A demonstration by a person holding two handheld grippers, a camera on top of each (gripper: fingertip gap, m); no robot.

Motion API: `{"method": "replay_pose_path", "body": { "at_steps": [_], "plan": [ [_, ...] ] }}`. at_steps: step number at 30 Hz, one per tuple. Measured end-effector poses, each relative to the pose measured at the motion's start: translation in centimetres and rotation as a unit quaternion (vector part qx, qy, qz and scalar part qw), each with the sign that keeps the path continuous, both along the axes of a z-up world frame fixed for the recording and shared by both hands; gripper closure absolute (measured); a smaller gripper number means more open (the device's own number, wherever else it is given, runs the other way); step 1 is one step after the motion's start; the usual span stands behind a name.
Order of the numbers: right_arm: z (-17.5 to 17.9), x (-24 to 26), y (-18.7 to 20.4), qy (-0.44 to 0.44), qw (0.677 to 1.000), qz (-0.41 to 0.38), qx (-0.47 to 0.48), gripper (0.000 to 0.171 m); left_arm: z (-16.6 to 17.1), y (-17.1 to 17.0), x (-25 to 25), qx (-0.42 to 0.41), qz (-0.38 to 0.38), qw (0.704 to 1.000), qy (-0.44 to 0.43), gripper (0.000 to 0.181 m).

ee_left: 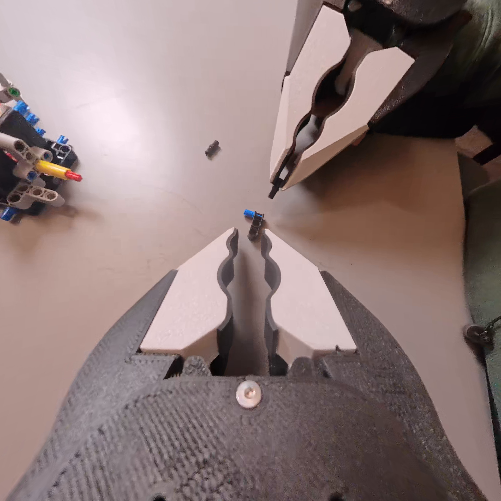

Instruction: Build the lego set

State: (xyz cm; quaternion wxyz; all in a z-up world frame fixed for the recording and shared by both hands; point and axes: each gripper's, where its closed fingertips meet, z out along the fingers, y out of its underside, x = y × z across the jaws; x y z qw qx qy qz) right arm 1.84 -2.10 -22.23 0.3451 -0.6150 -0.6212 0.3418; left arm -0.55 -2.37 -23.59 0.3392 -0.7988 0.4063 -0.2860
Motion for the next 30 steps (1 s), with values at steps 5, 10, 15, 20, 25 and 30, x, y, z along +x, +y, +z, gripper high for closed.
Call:
{"method": "replay_pose_path", "body": {
  "at_steps": [5,10,15,20,25,30],
  "plan": [
    [0.04,0.01,-0.04,0.001,1.0,0.001,-0.001,0.168,-0.26,0.21,0.09,-0.009,0.004,1.0,0.0,0.17],
    [0.08,0.04,0.03,0.002,1.0,-0.001,-0.002,0.168,-0.49,-0.09,0.42,0.003,-0.011,1.0,0.017,0.173],
    [0.03,0.06,0.12,0.002,1.0,-0.003,-0.004,0.168,-0.62,-0.19,0.42,0.016,-0.017,0.999,0.029,0.175],
    [0.04,0.08,0.16,0.003,1.0,-0.004,-0.005,0.168,-0.67,-0.07,0.33,0.044,-0.022,0.998,0.048,0.178],
    [0.1,0.14,0.23,0.003,1.0,-0.005,-0.002,0.168,-0.74,0.06,0.22,0.109,-0.033,0.989,0.094,0.178],
    [0.15,0.1,0.14,0.003,1.0,-0.004,0.001,0.168,-0.76,0.03,0.39,0.111,-0.033,0.988,0.1,0.179]
  ]
}}
